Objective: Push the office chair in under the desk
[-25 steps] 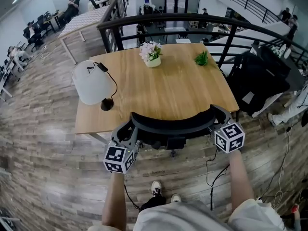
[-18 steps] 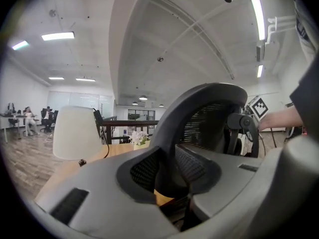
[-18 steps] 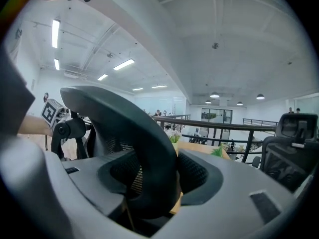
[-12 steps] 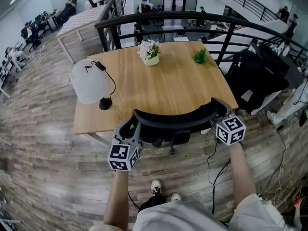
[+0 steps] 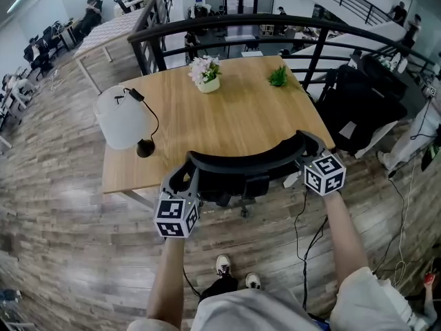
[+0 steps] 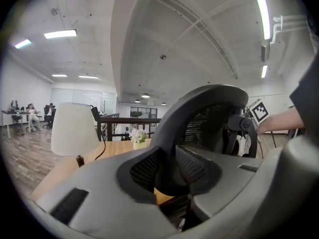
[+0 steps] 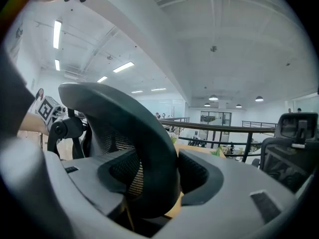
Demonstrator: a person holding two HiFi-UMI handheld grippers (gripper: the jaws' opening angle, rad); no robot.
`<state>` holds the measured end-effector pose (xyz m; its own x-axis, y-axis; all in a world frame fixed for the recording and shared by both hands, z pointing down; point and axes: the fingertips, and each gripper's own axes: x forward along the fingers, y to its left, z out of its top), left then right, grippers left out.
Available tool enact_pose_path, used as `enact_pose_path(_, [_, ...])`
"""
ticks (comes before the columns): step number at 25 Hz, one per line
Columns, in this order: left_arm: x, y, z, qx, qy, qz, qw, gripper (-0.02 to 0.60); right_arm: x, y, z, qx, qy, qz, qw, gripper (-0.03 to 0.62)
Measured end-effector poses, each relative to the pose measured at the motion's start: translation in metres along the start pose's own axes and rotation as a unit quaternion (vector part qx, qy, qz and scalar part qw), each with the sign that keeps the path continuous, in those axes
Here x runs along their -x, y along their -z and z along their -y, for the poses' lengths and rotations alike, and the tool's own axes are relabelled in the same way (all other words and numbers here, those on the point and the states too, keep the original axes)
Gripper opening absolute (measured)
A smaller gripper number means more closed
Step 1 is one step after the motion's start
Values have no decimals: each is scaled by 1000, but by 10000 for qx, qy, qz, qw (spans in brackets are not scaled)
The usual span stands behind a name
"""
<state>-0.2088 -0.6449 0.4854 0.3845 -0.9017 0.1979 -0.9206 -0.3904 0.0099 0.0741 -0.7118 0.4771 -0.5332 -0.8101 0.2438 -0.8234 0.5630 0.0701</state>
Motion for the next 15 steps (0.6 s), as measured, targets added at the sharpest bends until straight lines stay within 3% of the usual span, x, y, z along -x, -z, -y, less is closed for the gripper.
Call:
enact_pose_path(5, [6, 8, 4, -65, -120, -180, 9997, 143, 11, 8, 3, -605, 175, -53, 9980, 270])
enact_pose_path(11, [37, 12, 9, -12, -362, -226, 9991, 143, 49, 29, 12, -703, 806, -449, 9933, 262])
enact_pose_path(15, [60, 13, 13, -23, -501, -181, 9986, 144, 87, 49, 0, -754, 902, -668, 9908, 238])
